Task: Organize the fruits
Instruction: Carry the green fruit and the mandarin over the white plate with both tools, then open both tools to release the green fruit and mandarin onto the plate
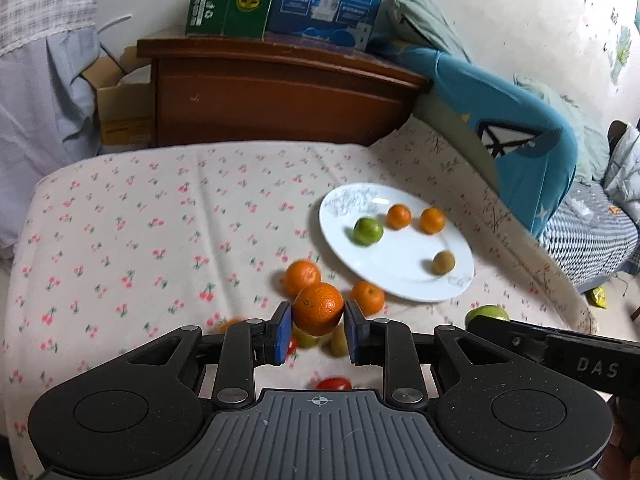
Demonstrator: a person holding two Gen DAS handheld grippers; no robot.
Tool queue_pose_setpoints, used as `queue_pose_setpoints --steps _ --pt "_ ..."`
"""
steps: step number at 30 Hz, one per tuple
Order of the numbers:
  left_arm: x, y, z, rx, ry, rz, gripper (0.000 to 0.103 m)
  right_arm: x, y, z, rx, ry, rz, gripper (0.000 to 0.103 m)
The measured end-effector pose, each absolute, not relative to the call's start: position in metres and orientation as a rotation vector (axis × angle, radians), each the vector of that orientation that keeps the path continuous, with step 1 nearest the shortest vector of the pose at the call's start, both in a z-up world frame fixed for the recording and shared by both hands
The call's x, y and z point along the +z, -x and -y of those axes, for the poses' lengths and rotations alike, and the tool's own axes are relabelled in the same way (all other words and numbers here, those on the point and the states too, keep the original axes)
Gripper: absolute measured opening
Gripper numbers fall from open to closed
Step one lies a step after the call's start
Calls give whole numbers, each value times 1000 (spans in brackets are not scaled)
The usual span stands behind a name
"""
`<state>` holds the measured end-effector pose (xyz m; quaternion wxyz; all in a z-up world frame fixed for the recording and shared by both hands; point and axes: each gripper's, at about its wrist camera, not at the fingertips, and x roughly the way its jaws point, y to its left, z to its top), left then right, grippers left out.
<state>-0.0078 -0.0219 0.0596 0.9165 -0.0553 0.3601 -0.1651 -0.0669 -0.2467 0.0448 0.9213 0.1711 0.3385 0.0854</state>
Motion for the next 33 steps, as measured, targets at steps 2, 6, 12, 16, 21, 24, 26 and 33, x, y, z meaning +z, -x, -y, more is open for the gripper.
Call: queue_pose_setpoints --steps 2,6,12,16,21,24,26,33 --pt "63 3 23 -350 114 -731 25 50 64 251 176 -354 -684 33" --pt "68 -8 29 -378 119 -715 25 60 53 261 180 -357 -666 33" --pt "70 -26 44 -435 108 -707 25 70 29 278 161 -335 -651 33" --pt "68 -40 55 -471 102 -712 25 71 10 290 137 -352 -655 33" --pt "62 -54 69 -508 91 -727 25 66 -12 300 117 -379 -671 33" --pt "58 -62 79 -527 79 -736 25 61 -24 303 105 -393 -684 33" --pt "54 -66 84 -535 75 -744 25 58 -30 305 95 -397 -693 33" --pt "42 -82 98 -559 73 -778 25 45 -53 309 80 -426 -729 33"
